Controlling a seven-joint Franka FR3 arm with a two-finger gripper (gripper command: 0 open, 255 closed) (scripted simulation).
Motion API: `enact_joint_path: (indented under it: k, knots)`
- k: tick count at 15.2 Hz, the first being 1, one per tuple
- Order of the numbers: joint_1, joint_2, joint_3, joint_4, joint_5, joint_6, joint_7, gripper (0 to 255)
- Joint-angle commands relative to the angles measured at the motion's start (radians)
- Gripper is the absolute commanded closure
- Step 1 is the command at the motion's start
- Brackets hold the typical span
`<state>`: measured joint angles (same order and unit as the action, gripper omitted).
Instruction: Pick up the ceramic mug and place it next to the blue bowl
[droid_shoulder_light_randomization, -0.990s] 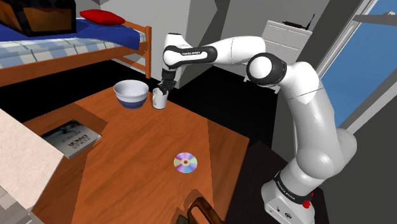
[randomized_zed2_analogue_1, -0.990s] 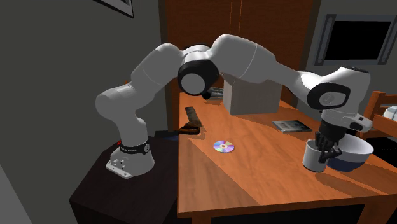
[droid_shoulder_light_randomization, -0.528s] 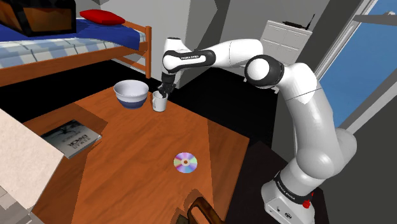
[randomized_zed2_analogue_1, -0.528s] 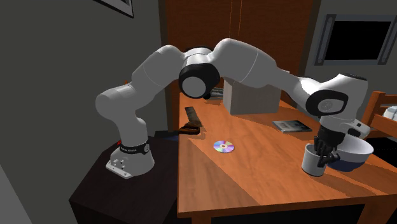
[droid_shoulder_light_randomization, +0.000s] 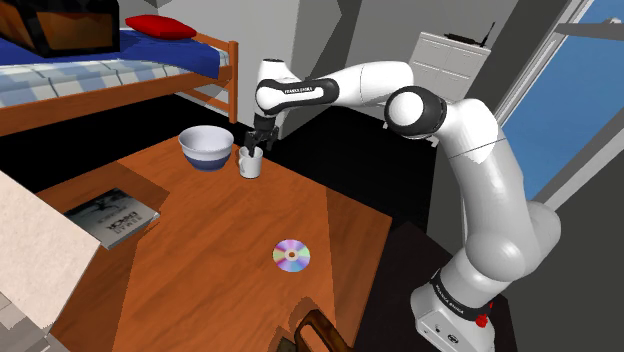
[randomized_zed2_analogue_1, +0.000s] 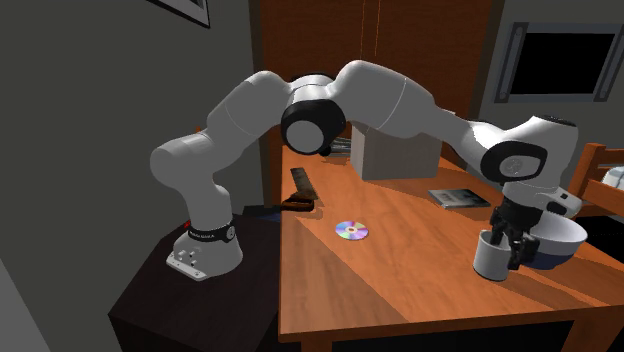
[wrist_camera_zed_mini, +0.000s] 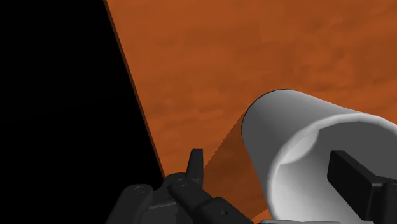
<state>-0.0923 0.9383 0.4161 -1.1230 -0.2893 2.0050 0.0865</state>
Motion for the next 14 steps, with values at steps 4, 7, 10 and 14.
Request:
enact_joint_path:
  k: [4,7,10,14]
  knots:
    - [-0.003,-0.029,0.007,0.017,0.008,-0.046,-0.005,0]
    - [-0.004,-0.051,0.012,0.041,0.015,-0.089,-0.009,0]
    - [-0.004,-0.051,0.012,0.041,0.015,-0.089,-0.009,0]
    - [-0.004,-0.051,0.012,0.04,0.015,-0.089,-0.009,0]
